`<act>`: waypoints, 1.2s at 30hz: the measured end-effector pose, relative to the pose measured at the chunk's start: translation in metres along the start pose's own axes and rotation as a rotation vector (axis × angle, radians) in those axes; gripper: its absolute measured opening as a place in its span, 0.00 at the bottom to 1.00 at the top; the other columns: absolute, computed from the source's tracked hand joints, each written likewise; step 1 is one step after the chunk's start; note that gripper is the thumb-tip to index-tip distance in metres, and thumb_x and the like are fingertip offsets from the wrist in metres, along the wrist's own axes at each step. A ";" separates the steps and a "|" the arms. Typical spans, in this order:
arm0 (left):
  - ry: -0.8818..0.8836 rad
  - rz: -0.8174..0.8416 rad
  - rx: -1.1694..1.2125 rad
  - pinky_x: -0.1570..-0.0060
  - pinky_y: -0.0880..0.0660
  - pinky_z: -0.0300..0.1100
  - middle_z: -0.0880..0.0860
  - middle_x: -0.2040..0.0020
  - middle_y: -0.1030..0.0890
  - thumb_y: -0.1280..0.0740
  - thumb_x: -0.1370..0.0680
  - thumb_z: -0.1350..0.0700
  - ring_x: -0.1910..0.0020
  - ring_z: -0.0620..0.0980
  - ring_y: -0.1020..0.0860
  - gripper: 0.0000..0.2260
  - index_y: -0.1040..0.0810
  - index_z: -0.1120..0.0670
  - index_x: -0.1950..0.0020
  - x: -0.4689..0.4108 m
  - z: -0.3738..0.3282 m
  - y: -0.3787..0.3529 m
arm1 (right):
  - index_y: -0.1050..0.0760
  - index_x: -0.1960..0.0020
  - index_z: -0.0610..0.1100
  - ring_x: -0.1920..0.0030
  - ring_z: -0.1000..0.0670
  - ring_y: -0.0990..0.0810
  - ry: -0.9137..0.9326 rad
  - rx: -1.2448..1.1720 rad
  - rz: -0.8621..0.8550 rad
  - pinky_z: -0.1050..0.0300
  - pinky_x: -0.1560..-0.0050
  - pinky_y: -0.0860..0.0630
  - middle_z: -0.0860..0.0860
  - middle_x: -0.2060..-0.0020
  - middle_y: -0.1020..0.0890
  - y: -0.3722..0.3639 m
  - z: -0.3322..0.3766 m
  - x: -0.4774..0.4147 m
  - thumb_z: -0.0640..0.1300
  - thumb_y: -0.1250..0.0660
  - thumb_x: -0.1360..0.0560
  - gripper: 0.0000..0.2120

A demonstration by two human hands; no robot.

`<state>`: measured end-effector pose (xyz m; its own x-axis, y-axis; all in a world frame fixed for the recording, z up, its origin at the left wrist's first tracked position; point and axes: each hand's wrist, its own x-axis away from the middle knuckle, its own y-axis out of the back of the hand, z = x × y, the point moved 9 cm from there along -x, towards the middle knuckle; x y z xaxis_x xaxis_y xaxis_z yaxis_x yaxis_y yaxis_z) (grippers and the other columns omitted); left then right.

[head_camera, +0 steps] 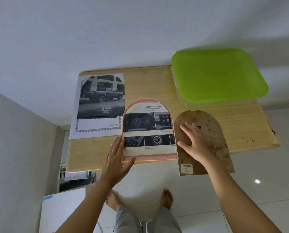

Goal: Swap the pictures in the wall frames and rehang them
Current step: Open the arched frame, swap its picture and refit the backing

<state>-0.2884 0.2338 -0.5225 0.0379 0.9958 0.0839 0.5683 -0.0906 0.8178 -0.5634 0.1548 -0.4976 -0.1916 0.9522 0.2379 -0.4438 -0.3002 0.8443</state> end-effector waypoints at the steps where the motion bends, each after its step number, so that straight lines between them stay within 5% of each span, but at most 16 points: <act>1: 0.007 -0.016 0.001 0.27 0.51 0.47 0.47 0.24 0.53 0.49 0.26 0.35 0.25 0.44 0.54 0.36 0.53 0.52 0.24 -0.004 -0.003 0.002 | 0.44 0.26 0.52 0.25 0.54 0.52 0.039 -0.061 -0.039 0.49 0.27 0.53 0.56 0.25 0.45 0.003 0.015 -0.008 0.51 0.36 0.25 0.30; 5: 0.062 -0.037 -0.047 0.27 0.54 0.45 0.49 0.24 0.59 0.54 0.25 0.36 0.25 0.45 0.60 0.35 0.57 0.53 0.24 -0.023 -0.010 0.002 | 0.41 0.27 0.48 0.28 0.54 0.41 0.181 -0.109 0.017 0.54 0.28 0.42 0.54 0.28 0.38 -0.007 0.075 -0.054 0.49 0.38 0.23 0.27; 12: 0.087 -0.008 -0.092 0.28 0.58 0.43 0.50 0.25 0.65 0.61 0.26 0.32 0.26 0.46 0.64 0.35 0.63 0.52 0.26 -0.028 -0.008 -0.013 | 0.53 0.24 0.44 0.25 0.50 0.54 0.108 0.100 0.115 0.43 0.26 0.48 0.49 0.24 0.52 -0.037 0.095 -0.109 0.57 0.40 0.24 0.36; 15: 0.082 0.007 -0.104 0.30 0.62 0.41 0.49 0.26 0.68 0.61 0.26 0.33 0.26 0.45 0.65 0.35 0.66 0.51 0.27 -0.029 -0.010 -0.014 | 0.58 0.24 0.43 0.24 0.49 0.58 0.060 0.181 0.099 0.47 0.27 0.50 0.48 0.24 0.57 -0.045 0.089 -0.105 0.60 0.44 0.23 0.38; 26: 0.096 0.051 -0.150 0.31 0.65 0.40 0.49 0.28 0.72 0.63 0.27 0.34 0.29 0.44 0.68 0.35 0.69 0.53 0.28 -0.028 -0.014 -0.016 | 0.48 0.25 0.47 0.30 0.47 0.37 0.093 0.061 0.025 0.47 0.31 0.36 0.48 0.29 0.34 -0.024 0.097 -0.097 0.54 0.34 0.27 0.36; 36: 0.091 0.075 -0.153 0.30 0.62 0.42 0.51 0.27 0.71 0.62 0.26 0.34 0.27 0.47 0.64 0.36 0.68 0.54 0.26 -0.025 -0.011 -0.018 | 0.40 0.28 0.48 0.35 0.50 0.30 0.002 -0.223 -0.098 0.61 0.41 0.35 0.51 0.33 0.30 -0.005 0.081 -0.038 0.47 0.32 0.27 0.30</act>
<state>-0.3081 0.2108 -0.5330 -0.0026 0.9812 0.1930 0.4349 -0.1727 0.8837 -0.4830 0.1243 -0.4718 -0.1394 0.9774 0.1592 -0.6423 -0.2116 0.7367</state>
